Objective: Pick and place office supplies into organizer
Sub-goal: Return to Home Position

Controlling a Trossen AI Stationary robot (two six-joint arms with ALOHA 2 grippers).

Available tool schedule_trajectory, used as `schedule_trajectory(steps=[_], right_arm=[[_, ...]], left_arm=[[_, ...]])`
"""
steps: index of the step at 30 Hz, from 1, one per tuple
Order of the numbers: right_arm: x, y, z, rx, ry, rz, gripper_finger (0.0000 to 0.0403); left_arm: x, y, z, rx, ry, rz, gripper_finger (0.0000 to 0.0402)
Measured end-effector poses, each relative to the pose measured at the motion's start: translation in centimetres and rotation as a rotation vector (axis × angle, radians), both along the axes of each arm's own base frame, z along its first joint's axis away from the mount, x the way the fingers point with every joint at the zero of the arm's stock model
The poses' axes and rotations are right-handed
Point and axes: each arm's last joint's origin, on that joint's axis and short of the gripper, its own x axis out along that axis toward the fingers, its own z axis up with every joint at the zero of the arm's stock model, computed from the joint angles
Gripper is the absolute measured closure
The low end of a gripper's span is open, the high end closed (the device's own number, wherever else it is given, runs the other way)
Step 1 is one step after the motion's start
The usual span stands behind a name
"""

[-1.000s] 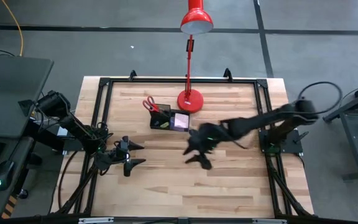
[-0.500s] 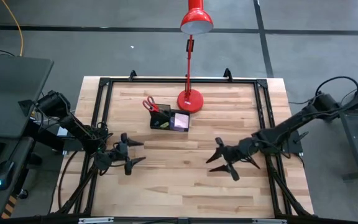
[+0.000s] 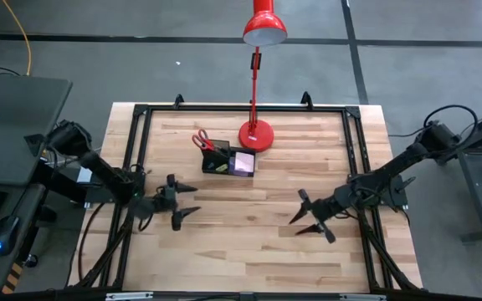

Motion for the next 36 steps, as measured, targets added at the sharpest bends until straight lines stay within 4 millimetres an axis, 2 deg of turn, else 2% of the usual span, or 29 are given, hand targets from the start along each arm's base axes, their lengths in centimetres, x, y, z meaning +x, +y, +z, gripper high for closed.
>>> schedule_trajectory(steps=[4, 10, 13, 22, 28, 36], right_arm=[[-1.2, -0.8, -1.1, 0.004, -0.010, -0.050, 0.0235], [-3.0, -2.0, -1.8, 0.021, -0.042, -0.074, 0.0235], [-3.9, -2.5, -1.9, 0.026, -0.077, -0.083, 0.0235], [-5.5, -3.5, -1.8, -0.016, -0.151, -0.090, 0.0235], [-6.4, -4.0, -1.2, -0.014, -0.181, -0.113, 0.0235], [-7.8, -4.9, -0.1, 0.020, -0.265, -0.140, 0.0235]], left_arm=[[1.0, 1.6, 0.4, -0.008, 0.035, -0.095, 0.0089], [1.5, 3.5, 1.6, 0.016, -0.015, -0.025, 0.0089], [1.4, 4.6, 2.2, 0.007, -0.045, -0.058, 0.0089], [-0.4, 7.8, 2.4, -0.019, -0.114, -0.048, 0.0089], [-1.0, 8.6, 2.5, -0.024, -0.087, -0.014, 0.0089], [-2.3, 8.6, 4.4, -0.006, -0.217, -0.035, 0.0089]])
